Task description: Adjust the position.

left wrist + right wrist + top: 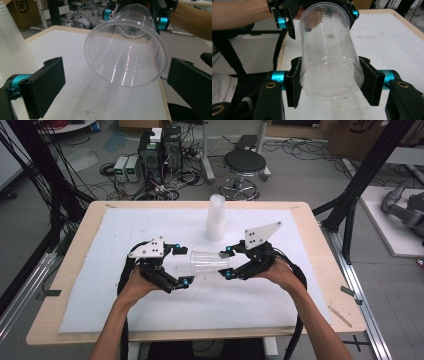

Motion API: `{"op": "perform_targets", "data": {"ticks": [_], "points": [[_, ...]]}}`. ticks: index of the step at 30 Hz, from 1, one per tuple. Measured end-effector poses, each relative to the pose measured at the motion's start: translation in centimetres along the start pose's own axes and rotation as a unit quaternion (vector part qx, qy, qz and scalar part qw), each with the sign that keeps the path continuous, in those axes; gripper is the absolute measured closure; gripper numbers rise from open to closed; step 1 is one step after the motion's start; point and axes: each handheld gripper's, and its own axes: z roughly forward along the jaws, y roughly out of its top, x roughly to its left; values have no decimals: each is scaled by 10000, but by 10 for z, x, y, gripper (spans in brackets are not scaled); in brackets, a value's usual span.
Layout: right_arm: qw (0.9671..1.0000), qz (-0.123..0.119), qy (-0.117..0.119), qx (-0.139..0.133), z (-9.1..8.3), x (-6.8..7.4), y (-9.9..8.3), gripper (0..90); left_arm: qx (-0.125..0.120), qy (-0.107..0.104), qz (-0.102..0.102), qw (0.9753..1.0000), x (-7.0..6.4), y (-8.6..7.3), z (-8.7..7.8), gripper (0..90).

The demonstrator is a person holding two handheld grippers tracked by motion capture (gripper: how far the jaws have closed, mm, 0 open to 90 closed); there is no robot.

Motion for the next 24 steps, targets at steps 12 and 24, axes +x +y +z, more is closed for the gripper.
{"op": "perform_targets", "data": {"ticks": [12, 24], "points": [[9985, 42, 228, -500, 1, 1, -13, 422, -608, -299, -134, 9976, -5, -19, 14, 17], [9974, 35, 297, -649, 5, 1, -17, 421, -862, -488, -203, 9949, -7, -10, 31, 17]]}}
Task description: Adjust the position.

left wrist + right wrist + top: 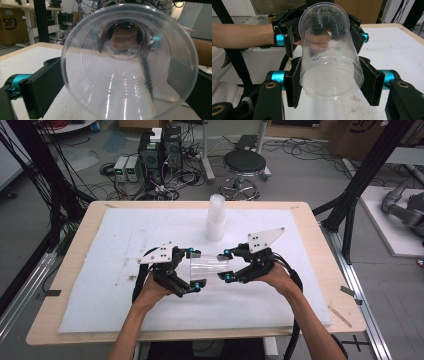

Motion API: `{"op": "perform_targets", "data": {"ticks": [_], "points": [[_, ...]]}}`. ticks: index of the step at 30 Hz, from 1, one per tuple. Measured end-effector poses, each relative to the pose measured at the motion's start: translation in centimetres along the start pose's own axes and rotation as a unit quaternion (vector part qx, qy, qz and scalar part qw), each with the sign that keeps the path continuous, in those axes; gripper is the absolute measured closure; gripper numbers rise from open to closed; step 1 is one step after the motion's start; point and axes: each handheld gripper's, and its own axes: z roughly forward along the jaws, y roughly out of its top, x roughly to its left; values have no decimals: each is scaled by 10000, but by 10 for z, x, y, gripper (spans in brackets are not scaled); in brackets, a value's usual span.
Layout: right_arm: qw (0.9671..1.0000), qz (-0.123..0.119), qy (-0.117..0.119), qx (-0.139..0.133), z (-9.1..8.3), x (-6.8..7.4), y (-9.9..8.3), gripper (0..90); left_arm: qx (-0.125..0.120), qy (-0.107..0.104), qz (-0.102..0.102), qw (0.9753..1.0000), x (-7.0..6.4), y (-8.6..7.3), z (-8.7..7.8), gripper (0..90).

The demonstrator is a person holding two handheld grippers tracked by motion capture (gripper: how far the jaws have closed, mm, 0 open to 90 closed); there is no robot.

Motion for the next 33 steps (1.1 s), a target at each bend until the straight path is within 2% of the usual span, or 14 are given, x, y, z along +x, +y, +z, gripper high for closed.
{"op": "perform_targets", "data": {"ticks": [9, 11, 17, 24, 33], "points": [[9999, -23, 8, -130, -1, 0, -2, 422, -96, -29, -87, 9999, 1, 0, 1, 31], [9999, -33, 0, -149, -1, 0, -2, 422, -99, -65, -57, 9999, 1, 0, 1, 76], [9998, -40, 22, -194, -1, 1, -4, 422, -129, -96, -75, 9998, 0, 0, 3, 97], [9997, -48, 50, -246, -1, 1, -5, 422, -198, -150, -20, 9997, 0, 0, 2, 208], [9996, -50, 103, -259, -1, 0, -8, 423, -267, -210, -14, 9994, 0, 1, 1, 248]]}}
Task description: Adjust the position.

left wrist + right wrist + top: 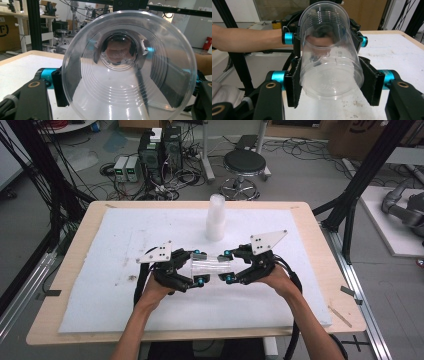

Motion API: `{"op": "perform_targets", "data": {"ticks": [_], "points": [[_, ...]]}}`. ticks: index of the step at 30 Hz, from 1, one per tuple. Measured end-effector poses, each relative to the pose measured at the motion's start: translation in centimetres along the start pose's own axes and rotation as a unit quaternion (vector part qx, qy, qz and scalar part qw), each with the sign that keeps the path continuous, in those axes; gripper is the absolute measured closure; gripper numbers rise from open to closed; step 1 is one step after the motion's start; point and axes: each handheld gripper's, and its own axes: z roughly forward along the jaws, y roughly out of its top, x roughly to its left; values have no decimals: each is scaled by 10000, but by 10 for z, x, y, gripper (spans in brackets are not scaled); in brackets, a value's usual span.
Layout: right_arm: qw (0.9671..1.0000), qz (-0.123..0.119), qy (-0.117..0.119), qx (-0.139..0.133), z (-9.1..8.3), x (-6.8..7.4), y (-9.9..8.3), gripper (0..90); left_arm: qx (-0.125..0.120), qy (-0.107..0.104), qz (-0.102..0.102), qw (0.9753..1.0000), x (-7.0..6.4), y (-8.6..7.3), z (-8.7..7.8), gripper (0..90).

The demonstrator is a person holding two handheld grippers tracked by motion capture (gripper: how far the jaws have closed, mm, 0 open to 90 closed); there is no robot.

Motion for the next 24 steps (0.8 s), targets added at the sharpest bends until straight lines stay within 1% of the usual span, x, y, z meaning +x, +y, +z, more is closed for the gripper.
{"op": "perform_targets", "data": {"ticks": [4, 6, 7, 20, 21, 23, 24], "points": [[10000, -26, 18, -17, 1, 0, -1, 423, -3, 2, 29, 10000, 0, 1, 0, 255], [10000, -38, 15, -36, 1, -1, -2, 423, 1, -38, 33, 10000, -1, 1, 0, 261], [10000, -15, 16, -31, 1, -1, -3, 423, 9, -40, 72, 10000, -1, 1, 0, 287], [10000, -36, 25, -46, 2, -1, -5, 420, 28, -37, 93, 9999, -1, 2, -1, 297], [10000, -20, 32, -40, 2, -1, -5, 417, 18, -42, 92, 9999, -1, 2, -1, 299], [10000, -73, 27, -46, 2, -1, -5, 404, 22, -36, 94, 9999, -1, 2, -1, 300], [10000, -43, 31, -46, 2, -1, -5, 368, 22, -36, 94, 9999, -1, 2, -1, 300]]}}
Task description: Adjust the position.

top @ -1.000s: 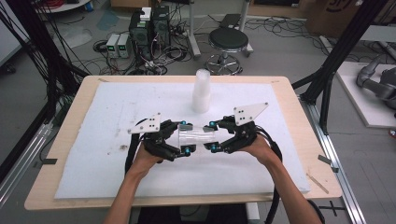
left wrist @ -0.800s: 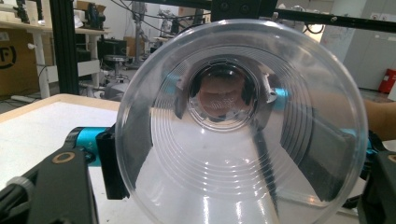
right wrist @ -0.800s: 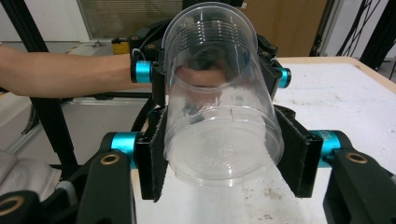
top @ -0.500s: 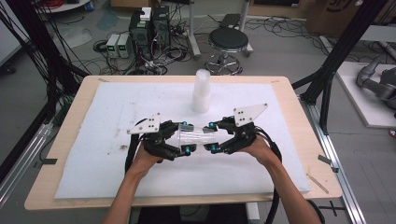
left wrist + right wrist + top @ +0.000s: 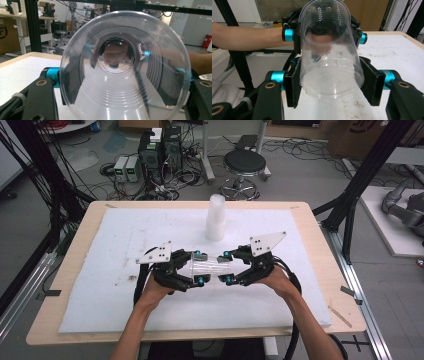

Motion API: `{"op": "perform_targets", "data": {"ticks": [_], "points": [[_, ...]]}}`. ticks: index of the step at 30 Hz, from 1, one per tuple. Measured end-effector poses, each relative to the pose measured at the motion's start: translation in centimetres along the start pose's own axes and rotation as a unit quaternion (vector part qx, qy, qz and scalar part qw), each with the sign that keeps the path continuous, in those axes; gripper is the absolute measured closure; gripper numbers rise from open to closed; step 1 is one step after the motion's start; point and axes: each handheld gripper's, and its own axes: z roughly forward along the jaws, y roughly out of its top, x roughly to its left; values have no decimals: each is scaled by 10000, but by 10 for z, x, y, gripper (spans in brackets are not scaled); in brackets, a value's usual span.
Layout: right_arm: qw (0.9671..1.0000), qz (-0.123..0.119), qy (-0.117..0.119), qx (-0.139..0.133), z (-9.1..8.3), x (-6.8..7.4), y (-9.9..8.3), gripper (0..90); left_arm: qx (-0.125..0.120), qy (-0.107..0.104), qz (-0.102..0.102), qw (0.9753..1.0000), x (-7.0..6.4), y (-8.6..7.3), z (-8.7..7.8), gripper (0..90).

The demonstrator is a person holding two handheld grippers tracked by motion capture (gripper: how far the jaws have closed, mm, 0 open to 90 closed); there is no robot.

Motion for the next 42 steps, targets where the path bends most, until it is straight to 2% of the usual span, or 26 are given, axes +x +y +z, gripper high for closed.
{"op": "perform_targets", "data": {"ticks": [2, 5, 10, 16, 17, 22, 26, 30, 34, 36, 37, 38, 39, 41, 42], "points": [[10000, 66, -41, 39, 2, 1, 0, 234, 6, 10, 1, 10000, 0, 0, 0, 300], [9998, 100, -115, 118, 3, 1, -1, 184, 31, 28, 3, 10000, 0, 0, 0, 300], [9997, 136, -196, 103, 2, 1, -1, 182, 88, 62, 31, 9999, -1, 1, 0, 301], [9988, 226, -390, 170, -3, 3, -4, 172, 444, 280, 178, 9985, 1, 9, -4, 301], [9986, 206, -452, 190, -5, 4, -5, 172, 444, 280, 178, 9985, 1, 9, -4, 301], [9957, 259, -852, 269, -12, 6, -10, 172, 1114, 566, 304, 9917, 7, 21, -8, 300], [9912, 359, -1221, 350, -17, 10, -18, 172, 1584, 721, 336, 9842, 14, 28, -10, 300], [9845, 497, -1632, 417, -24, 13, -29, 172, 2170, 798, 382, 9721, 22, 36, -11, 299], [9759, 714, -2032, 362, -32, 15, -41, 172, 2577, 840, 429, 9616, 29, 39, -11, 298], [9704, 781, -2249, 417, -34, 16, -48, 172, 2725, 874, 437, 9572, 33, 40, -11, 298], [9680, 811, -2336, 424, -34, 17, -52, 172, 2830, 881, 446, 9540, 35, 41, -11, 299], [9647, 846, -2452, 448, -35, 18, -56, 172, 2830, 881, 446, 9540, 35, 41, -11, 299], [9607, 885, -2590, 468, -36, 18, -59, 172, 3036, 901, 470, 9474, 38, 44, -12, 299], [9534, 960, -2817, 493, -38, 19, -67, 172, 3176, 919, 445, 9427, 43, 46, -13, 299], [9491, 1019, -2931, 533, -38, 20, -71, 172, 3276, 932, 445, 9392, 45, 48, -13, 299]]}}
